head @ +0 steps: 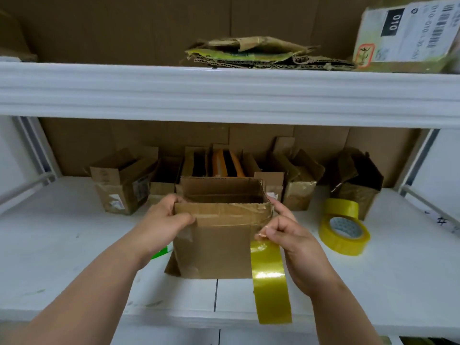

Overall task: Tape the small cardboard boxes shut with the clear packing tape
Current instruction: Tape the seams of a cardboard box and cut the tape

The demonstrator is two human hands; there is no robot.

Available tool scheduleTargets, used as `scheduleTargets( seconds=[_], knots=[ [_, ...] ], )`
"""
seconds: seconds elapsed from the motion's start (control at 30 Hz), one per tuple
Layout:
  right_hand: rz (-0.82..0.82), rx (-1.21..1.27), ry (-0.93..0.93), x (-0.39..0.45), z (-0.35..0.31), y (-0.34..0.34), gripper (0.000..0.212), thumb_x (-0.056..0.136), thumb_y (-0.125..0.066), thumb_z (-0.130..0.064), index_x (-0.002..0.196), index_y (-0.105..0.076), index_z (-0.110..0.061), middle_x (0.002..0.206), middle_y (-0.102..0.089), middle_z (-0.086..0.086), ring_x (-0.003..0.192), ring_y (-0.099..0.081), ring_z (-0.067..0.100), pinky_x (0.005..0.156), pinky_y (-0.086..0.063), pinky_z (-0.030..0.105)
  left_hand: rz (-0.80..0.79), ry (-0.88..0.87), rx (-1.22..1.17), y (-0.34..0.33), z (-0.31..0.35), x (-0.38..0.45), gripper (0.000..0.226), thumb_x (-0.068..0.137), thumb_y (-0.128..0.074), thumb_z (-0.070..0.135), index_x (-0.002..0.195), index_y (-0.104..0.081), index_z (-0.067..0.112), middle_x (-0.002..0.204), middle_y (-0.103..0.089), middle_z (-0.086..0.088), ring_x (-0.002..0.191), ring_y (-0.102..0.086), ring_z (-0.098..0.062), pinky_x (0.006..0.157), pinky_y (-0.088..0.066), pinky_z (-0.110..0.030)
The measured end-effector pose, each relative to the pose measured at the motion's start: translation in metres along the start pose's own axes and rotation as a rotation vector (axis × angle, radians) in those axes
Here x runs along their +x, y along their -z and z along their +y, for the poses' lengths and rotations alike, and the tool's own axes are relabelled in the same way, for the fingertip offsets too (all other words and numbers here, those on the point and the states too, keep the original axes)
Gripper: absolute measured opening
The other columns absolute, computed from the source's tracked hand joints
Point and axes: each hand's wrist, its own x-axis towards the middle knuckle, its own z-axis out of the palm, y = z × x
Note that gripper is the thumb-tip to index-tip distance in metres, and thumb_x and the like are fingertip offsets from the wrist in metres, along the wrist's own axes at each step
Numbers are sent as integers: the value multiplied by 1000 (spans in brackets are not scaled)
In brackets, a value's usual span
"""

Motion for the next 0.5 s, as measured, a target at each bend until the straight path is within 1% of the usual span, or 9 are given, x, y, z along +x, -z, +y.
scheduleTargets(
  seconds=[0.07,0.13,0.2,0.27,0.33,0.37,0.43,0.47,0.5],
  knots=[
    [-13,-70,-52,4,0,2,17,90,-61,-2,74,-67,3,155,-33,-20,118,-39,-26,91,-39,22,-1,-17,16,-1,-1,7,13,97,-54,28,104,-47,36,119,-49,-3,102,-50,-17,83,-39,-34],
    [-14,-149,-89,7,-1,3,16,90,-58,0,78,-65,8,157,-31,-13,109,-33,-36,87,-38,14,-6,-32,46,-3,-2,12,18,97,-53,30,112,-44,37,121,-47,-5,102,-50,-20,81,-39,-35],
    [-27,-221,-112,10,-3,2,15,90,-58,1,83,-63,13,154,-31,-13,99,-32,-42,80,-40,5,-37,-72,98,-1,-1,12,26,97,-54,33,119,-40,41,122,-46,-2,103,-50,-19,79,-40,-33],
    [-33,-248,-113,12,-4,1,16,90,-61,-2,84,-63,13,153,-33,-13,98,-30,-44,79,-39,3,-127,-129,160,7,-1,11,26,97,-56,36,117,-43,44,119,-50,6,101,-51,-12,77,-43,-29],
    [-21,-191,-86,12,-5,-2,23,86,-66,-11,81,-64,11,153,-37,-12,104,-35,-39,80,-40,4,-215,-126,196,21,3,8,21,93,-62,41,111,-51,42,113,-56,13,100,-54,-7,78,-47,-28],
    [-6,-140,-81,12,-5,-4,26,80,-67,-17,77,-65,8,153,-40,-8,109,-38,-35,84,-42,9,-226,-114,263,27,7,7,20,91,-64,45,107,-53,41,112,-58,15,100,-55,-7,81,-50,-30],
    [35,-36,-85,11,-5,-8,19,69,-66,-21,70,-67,-2,151,-47,-2,117,-44,-25,94,-43,24,-147,-163,644,33,16,5,25,87,-62,56,104,-50,43,118,-59,15,109,-53,-10,94,-47,-39],
    [50,0,-90,11,-5,-10,13,67,-66,-20,67,-67,-7,150,-47,-1,118,-47,-21,98,-43,31,-64,-222,852,32,24,3,29,87,-60,59,109,-47,46,124,-55,16,119,-47,-15,100,-42,-43],
    [61,18,-91,11,-4,-10,10,67,-66,-19,65,-67,-9,151,-47,-1,119,-49,-18,100,-44,34,8,-289,966,25,33,1,38,87,-58,59,120,-47,47,131,-50,16,128,-39,-18,105,-35,-45]
  ],
)
